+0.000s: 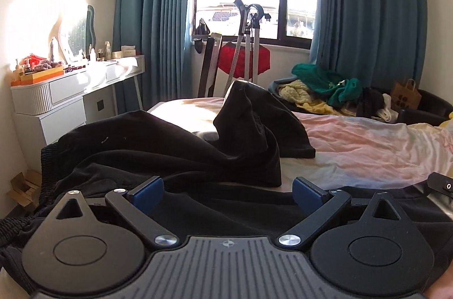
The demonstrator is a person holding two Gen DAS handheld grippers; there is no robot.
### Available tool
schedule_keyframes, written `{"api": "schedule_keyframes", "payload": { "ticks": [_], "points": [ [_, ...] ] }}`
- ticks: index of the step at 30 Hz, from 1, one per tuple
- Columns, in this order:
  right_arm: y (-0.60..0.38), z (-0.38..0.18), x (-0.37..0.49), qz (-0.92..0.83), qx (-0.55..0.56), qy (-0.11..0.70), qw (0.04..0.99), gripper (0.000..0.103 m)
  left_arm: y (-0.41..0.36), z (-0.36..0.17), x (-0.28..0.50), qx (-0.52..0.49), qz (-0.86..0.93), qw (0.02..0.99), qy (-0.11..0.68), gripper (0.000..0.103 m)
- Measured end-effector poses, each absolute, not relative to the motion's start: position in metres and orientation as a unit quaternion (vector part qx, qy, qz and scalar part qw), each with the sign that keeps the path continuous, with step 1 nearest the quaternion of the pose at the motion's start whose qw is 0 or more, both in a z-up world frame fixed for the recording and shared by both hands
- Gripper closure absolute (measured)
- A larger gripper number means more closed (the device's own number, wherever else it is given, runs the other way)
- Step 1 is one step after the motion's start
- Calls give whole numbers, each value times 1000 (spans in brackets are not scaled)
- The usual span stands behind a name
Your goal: Fold clothes
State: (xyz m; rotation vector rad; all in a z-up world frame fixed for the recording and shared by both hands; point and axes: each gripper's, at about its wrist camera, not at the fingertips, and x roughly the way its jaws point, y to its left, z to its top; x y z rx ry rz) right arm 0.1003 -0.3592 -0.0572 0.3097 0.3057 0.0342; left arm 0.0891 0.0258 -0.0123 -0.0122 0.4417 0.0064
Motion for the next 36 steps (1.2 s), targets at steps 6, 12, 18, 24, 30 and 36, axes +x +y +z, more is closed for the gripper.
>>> {"api": "schedule_keyframes", "payload": {
  "ticks": [6,12,18,24,30,36],
  "points": [
    [-340,-71,117,36,146,165,975,21,32,-34,94,17,4,976,216,4],
    [-330,-82,130,53,153,185,969,28,39,-34,95,11,10,974,225,4],
    [-326,-86,129,49,143,189,970,28,40,-30,88,4,10,973,231,4],
    [-325,-90,128,48,142,202,968,28,41,-28,84,-5,7,970,241,4],
    [-320,-94,133,47,129,213,967,28,45,-30,87,-23,-19,961,276,3],
    [-316,-101,138,45,118,229,965,28,44,-38,95,-23,-26,948,318,3]
  ]
}}
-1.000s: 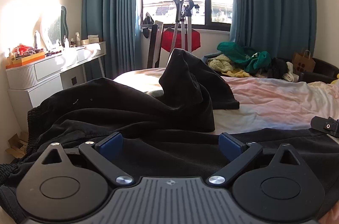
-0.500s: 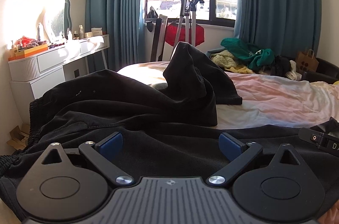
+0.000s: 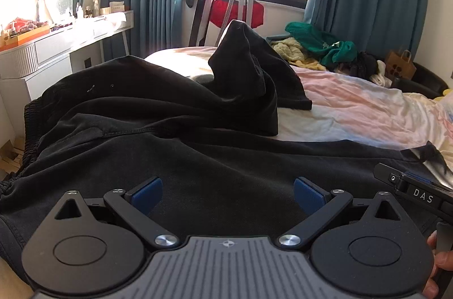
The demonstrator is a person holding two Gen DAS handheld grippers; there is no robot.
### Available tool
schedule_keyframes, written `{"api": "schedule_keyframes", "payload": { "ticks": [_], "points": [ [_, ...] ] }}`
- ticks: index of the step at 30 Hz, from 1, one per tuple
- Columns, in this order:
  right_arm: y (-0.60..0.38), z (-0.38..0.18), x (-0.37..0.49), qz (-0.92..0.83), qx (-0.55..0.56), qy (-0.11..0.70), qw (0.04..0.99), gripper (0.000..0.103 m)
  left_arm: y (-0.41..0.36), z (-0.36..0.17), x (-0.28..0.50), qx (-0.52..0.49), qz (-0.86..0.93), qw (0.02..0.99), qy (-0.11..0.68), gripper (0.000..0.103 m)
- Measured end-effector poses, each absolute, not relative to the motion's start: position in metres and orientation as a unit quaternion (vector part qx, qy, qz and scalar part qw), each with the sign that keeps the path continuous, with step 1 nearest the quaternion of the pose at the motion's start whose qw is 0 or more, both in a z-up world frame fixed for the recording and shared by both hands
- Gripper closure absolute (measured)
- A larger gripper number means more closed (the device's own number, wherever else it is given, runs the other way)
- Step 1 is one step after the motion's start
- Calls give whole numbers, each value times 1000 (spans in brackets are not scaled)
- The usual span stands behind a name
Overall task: Fold clothes
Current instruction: 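Grasp the trouser leg with the right gripper and fold it over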
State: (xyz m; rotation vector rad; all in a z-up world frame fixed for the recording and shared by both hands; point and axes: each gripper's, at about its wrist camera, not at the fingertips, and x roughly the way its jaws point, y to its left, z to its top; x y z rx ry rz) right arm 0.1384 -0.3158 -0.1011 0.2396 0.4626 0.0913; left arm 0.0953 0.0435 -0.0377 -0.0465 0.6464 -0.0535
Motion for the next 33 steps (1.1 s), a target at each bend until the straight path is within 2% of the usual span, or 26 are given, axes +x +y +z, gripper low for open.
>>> {"api": "schedule_keyframes", "payload": {
  "ticks": [4,10,17,27,28,30,31,33],
  "points": [
    [-318,-105,154,60,153,258,952,28,45,-43,102,-25,-29,938,343,3],
    [-312,-110,232,80,237,307,918,27,60,-65,122,-68,-38,909,410,3],
    [-294,-129,356,45,349,311,883,27,76,-94,154,-82,-31,886,456,2],
    [-276,-157,466,-1,384,273,882,28,92,-108,172,-89,-49,884,456,0],
    [-276,-158,472,-10,384,264,885,33,93,-109,171,-88,-52,886,452,0],
    [-278,-158,485,-38,373,255,891,58,94,-110,169,-85,-56,893,439,0],
    [-280,-158,491,-57,363,258,893,86,94,-111,167,-83,-58,896,432,0],
    [-284,-158,493,-62,359,256,896,89,94,-111,165,-85,-59,902,420,0]
  ]
}}
